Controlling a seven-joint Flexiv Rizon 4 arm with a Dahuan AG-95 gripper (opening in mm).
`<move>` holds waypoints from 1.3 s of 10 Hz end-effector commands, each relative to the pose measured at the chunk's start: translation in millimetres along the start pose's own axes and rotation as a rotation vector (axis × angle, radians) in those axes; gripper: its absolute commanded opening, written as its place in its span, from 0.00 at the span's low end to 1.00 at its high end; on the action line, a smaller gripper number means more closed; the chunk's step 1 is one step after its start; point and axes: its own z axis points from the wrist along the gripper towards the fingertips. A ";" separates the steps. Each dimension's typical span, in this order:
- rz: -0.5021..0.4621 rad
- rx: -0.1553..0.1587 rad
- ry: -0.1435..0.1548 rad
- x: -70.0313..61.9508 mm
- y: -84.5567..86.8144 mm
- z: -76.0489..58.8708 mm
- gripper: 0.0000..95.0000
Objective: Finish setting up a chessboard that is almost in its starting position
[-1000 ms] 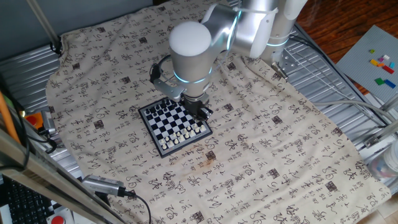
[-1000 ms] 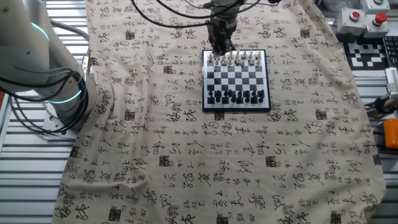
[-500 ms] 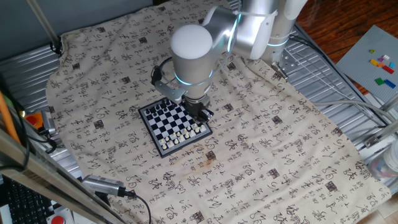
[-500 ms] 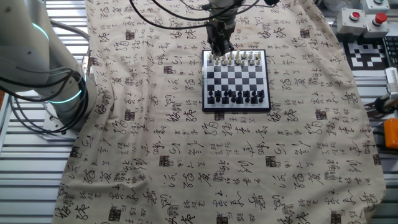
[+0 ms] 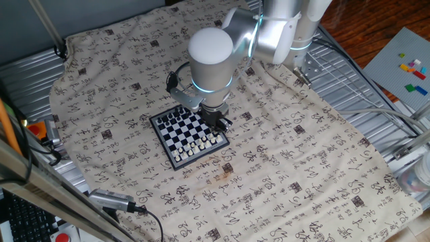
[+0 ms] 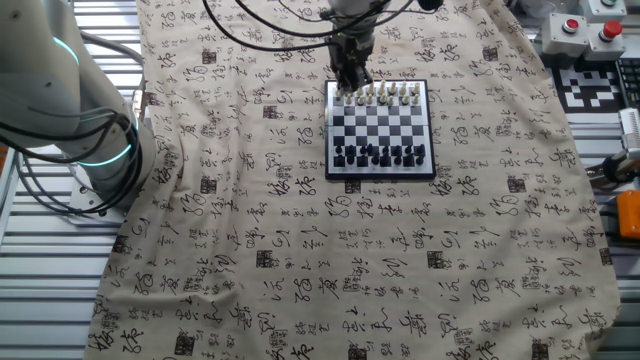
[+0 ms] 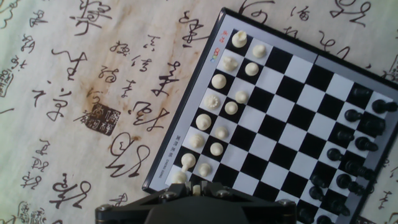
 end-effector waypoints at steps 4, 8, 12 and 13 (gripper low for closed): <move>-0.003 0.002 -0.003 -0.4 -2.0 4.5 0.00; -0.007 0.002 -0.003 0.0 -3.0 8.4 0.00; -0.006 -0.001 -0.005 2.1 -2.9 12.0 0.00; -0.006 -0.001 -0.006 2.6 -2.8 12.9 0.00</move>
